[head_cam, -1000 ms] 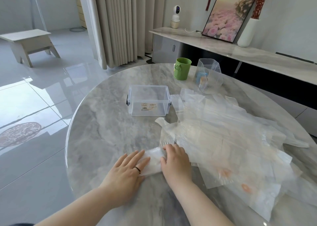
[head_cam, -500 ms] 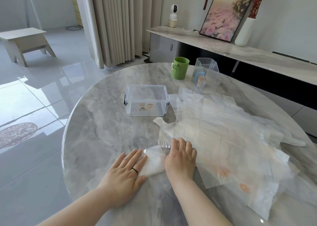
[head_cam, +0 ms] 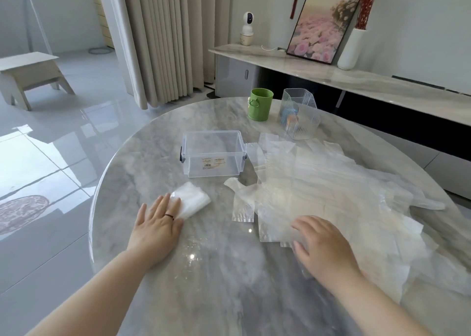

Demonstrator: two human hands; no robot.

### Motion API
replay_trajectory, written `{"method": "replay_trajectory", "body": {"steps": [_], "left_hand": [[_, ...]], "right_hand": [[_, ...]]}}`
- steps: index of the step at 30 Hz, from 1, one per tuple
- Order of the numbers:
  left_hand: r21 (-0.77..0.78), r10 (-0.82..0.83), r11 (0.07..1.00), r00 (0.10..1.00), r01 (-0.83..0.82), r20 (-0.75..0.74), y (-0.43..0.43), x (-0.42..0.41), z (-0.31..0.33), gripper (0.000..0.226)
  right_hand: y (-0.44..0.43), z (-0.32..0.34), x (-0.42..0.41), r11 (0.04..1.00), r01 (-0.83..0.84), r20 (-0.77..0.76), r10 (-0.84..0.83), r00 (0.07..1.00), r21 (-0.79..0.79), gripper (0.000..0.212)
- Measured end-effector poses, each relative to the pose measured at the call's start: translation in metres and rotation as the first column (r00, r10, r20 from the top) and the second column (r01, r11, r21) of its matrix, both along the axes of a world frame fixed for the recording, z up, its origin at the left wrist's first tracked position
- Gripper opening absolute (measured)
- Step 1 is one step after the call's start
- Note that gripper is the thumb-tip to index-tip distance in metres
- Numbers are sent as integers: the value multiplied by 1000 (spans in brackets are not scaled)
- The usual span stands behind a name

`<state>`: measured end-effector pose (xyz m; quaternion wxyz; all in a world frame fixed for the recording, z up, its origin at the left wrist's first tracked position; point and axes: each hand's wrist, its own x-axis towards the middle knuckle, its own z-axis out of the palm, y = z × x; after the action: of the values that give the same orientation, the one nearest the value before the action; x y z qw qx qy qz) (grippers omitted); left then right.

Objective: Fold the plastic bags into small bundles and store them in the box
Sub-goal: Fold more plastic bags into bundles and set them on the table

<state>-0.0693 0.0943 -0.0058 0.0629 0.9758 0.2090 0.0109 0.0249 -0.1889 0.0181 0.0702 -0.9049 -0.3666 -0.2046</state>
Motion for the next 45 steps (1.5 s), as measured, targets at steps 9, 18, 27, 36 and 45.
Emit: {"method": "replay_trajectory", "body": {"steps": [9, 18, 27, 36, 45], "left_hand": [[25, -173, 985, 953, 172, 248, -32, 6, 9, 65], [-82, -335, 929, 915, 361, 224, -83, 1, 37, 65], [97, -468, 882, 832, 461, 299, -117, 6, 38, 54], [227, -480, 870, 857, 438, 188, -118, 25, 4, 54], [164, -517, 856, 800, 491, 305, -130, 45, 7, 41]], "right_hand": [[-70, 20, 13, 908, 248, -321, -359, 876, -339, 56], [-72, 17, 17, 933, 361, -237, -352, 906, -5, 7], [-79, 1, -28, 996, -54, -107, 62, 992, 73, 24], [-98, -8, -1, 986, 167, -199, -164, 966, -1, 32], [-90, 4, 18, 991, 117, -499, -130, 857, -57, 32]]}}
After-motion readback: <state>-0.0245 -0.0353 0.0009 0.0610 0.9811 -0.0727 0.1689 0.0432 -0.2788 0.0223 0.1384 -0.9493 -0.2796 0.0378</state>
